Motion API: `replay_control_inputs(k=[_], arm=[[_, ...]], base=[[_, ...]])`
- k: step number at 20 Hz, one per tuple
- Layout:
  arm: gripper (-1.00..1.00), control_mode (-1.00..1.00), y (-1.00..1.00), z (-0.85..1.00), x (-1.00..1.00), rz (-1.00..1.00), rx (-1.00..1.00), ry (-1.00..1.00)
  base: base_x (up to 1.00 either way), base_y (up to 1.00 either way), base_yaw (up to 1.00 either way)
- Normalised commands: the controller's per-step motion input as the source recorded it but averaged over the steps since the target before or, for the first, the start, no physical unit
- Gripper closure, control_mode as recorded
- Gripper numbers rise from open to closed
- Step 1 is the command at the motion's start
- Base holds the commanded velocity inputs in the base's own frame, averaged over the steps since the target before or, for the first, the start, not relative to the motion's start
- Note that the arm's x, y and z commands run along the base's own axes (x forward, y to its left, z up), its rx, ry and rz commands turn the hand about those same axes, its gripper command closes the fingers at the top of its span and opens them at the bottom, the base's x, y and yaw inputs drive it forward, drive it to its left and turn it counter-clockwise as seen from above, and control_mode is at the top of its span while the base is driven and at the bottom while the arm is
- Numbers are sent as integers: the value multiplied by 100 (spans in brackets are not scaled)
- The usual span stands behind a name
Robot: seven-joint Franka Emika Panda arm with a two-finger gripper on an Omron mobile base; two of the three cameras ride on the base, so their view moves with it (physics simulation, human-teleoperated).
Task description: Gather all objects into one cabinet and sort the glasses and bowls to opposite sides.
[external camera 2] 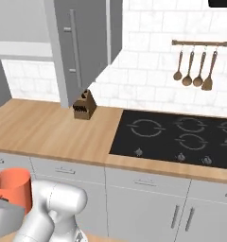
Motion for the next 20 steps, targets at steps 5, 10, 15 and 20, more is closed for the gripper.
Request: replay_control_inputs(k=[5, 10, 15, 20], arm=[[100, 100, 0, 0, 0, 0, 0, 0], [100, 100, 0, 0, 0, 0, 0, 0], [100, 100, 0, 0, 0, 0, 0, 0], [100, 100, 0, 0, 0, 0, 0, 0]], base=[[60, -100, 0], [44, -100, 0], [29, -100, 0], [23, -100, 1]])
